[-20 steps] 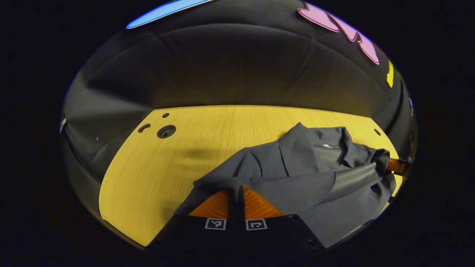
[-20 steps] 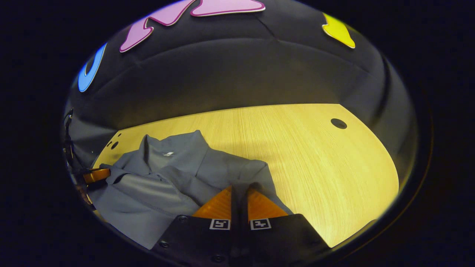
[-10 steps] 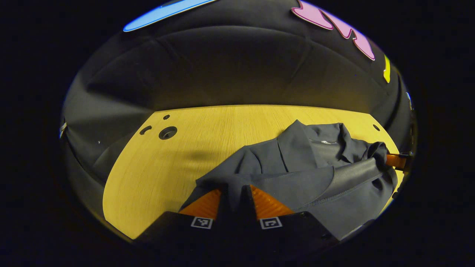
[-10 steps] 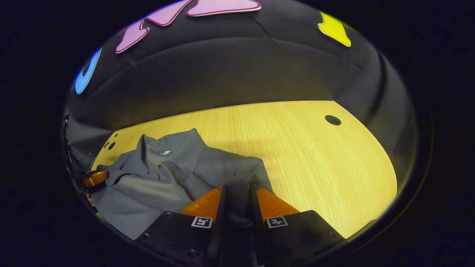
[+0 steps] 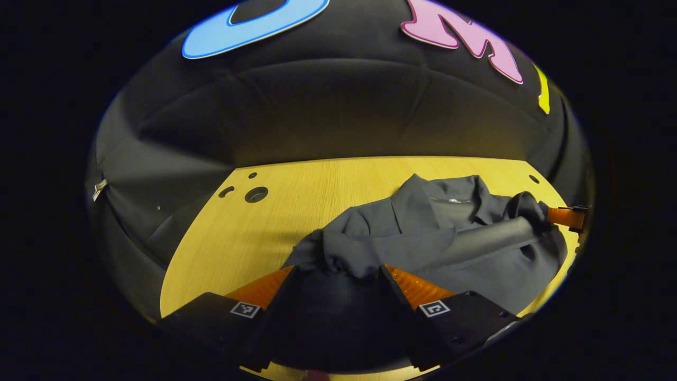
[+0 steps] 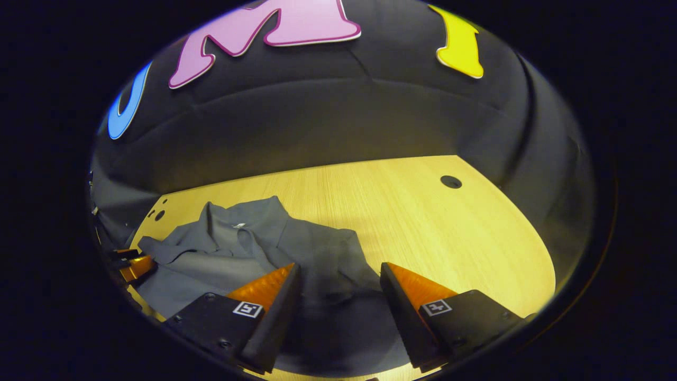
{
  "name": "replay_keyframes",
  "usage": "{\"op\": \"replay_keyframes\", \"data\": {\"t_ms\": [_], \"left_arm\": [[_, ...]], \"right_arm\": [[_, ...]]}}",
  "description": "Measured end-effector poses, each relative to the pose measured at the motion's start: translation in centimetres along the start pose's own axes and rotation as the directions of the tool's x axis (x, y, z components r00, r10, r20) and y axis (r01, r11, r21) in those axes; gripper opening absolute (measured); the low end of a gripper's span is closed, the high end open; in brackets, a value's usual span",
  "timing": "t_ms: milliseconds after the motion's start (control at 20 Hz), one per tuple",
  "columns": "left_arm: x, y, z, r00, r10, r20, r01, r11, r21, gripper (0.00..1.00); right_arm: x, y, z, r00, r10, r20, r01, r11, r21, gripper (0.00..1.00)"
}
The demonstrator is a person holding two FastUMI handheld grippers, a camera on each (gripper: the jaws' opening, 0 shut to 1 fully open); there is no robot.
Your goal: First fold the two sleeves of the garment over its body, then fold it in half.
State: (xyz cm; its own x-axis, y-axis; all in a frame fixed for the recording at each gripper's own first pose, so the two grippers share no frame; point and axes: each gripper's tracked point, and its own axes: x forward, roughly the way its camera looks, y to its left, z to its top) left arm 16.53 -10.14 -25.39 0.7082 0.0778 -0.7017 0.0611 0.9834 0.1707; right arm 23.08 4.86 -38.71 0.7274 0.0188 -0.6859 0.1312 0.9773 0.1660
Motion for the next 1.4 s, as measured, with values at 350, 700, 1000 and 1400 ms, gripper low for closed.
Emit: {"op": "replay_keyframes", "data": {"t_ms": [350,700,1000,1400], "left_arm": [[-6.9,-1.1,3.1,0.991,-0.046,0.125,0.047,0.999,-0.001,0.93],[-14.4,-2.7,3.9,0.974,-0.109,0.199,0.113,0.993,-0.013,0.93],[-19.6,-3.6,3.9,0.952,-0.154,0.264,0.158,0.987,0.005,0.95],[-24.2,-3.1,1.5,0.957,-0.135,0.258,0.140,0.990,-0.002,0.95]], "right_arm": [[-6.5,0.4,1.8,0.997,0.034,0.074,-0.031,0.999,-0.038,0.98],[-14.4,1.9,3.9,0.974,0.155,0.165,-0.153,0.988,-0.026,0.98],[-19.6,2.4,3.8,0.963,0.184,0.195,-0.182,0.983,-0.030,0.99],[-24.0,4.8,1.9,0.956,0.233,0.180,-0.225,0.972,-0.061,0.99]]}}
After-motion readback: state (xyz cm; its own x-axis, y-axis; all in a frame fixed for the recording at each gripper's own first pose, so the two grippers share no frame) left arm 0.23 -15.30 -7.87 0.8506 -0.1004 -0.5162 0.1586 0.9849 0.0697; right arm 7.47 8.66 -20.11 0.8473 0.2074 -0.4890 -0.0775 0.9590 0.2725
